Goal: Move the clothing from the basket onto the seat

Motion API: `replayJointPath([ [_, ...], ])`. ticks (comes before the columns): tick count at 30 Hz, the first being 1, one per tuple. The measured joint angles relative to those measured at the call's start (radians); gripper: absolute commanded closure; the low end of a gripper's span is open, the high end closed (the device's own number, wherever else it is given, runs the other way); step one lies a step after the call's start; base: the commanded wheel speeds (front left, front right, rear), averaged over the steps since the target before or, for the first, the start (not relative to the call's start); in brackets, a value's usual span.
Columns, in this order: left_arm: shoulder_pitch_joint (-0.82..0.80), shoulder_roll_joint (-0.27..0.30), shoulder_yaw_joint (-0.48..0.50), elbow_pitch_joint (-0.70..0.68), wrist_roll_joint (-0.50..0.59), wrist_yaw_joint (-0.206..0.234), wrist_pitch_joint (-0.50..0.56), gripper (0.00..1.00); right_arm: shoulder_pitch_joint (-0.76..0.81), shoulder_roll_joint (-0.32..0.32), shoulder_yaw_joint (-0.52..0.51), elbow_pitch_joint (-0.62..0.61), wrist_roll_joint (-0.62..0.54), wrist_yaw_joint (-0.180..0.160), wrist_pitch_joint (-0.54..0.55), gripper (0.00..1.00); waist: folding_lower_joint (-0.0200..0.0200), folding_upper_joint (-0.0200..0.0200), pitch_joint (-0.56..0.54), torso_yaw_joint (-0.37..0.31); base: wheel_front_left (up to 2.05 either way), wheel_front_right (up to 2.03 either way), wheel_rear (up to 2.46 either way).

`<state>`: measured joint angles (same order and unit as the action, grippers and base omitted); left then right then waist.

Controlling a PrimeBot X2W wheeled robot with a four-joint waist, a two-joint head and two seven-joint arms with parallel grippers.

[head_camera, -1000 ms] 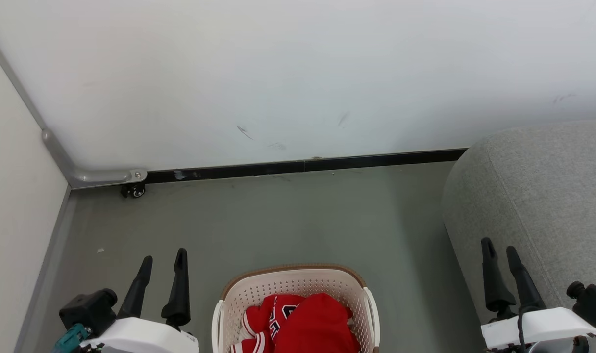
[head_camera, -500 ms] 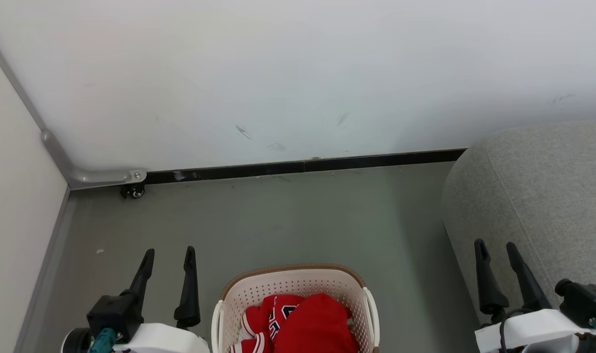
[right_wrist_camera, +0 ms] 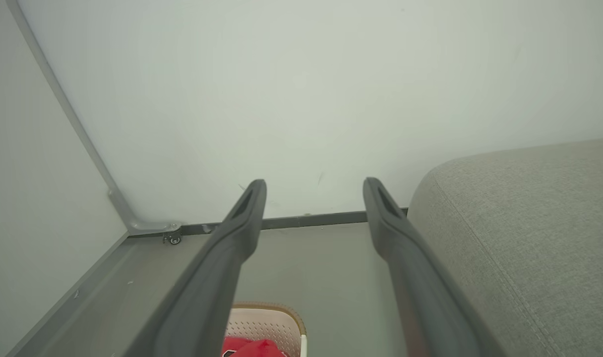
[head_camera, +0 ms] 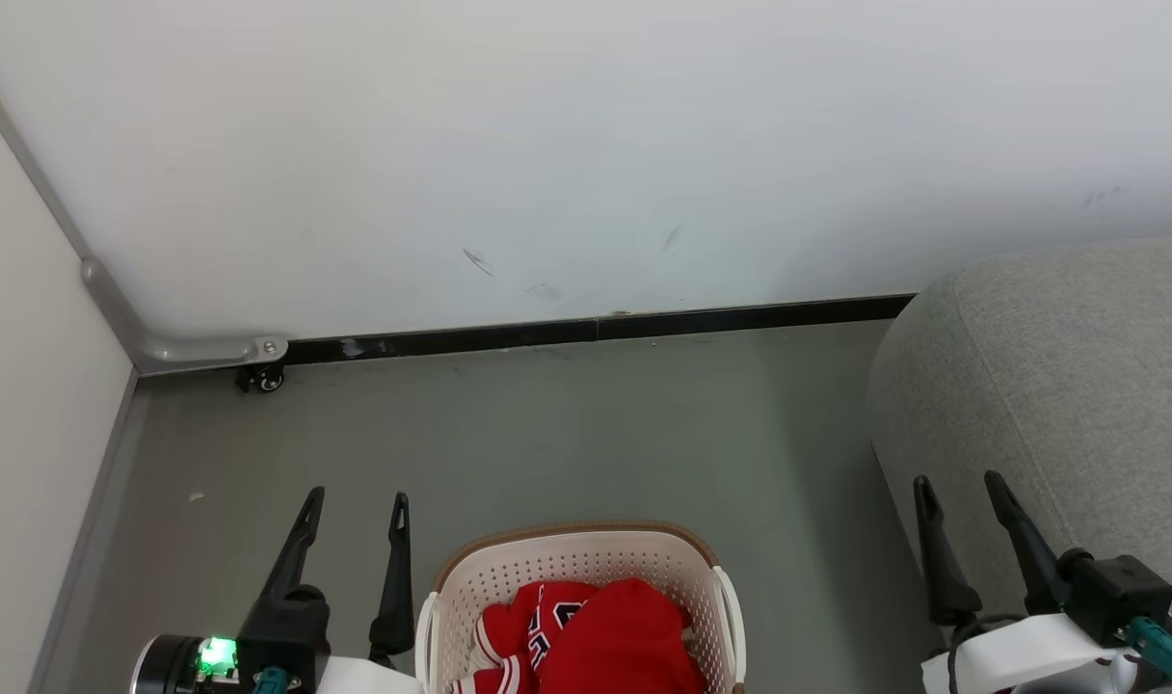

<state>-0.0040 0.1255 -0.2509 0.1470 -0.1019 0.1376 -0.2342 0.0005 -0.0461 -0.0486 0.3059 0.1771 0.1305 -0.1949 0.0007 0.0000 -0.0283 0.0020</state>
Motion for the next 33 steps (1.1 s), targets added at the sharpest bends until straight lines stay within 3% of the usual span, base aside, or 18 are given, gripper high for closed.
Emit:
replayJointPath([
  [6, 0.000, -0.001, -0.006, 0.011, 0.062, 0.012, -0.013, 0.00, 0.000, 0.002, 0.001, 0.004, -0.053, 0.000, -0.009, 0.00, -0.0001, 0.0000, -0.001, -0.001, 0.00, 0.00, 0.00],
  [33, 0.000, -0.007, 0.023, 0.059, 0.043, 0.012, -0.014, 0.00, 0.000, 0.003, 0.017, 0.020, -0.026, 0.000, -0.011, 0.00, -0.0003, 0.0000, -0.002, -0.001, 0.00, 0.00, 0.00],
])
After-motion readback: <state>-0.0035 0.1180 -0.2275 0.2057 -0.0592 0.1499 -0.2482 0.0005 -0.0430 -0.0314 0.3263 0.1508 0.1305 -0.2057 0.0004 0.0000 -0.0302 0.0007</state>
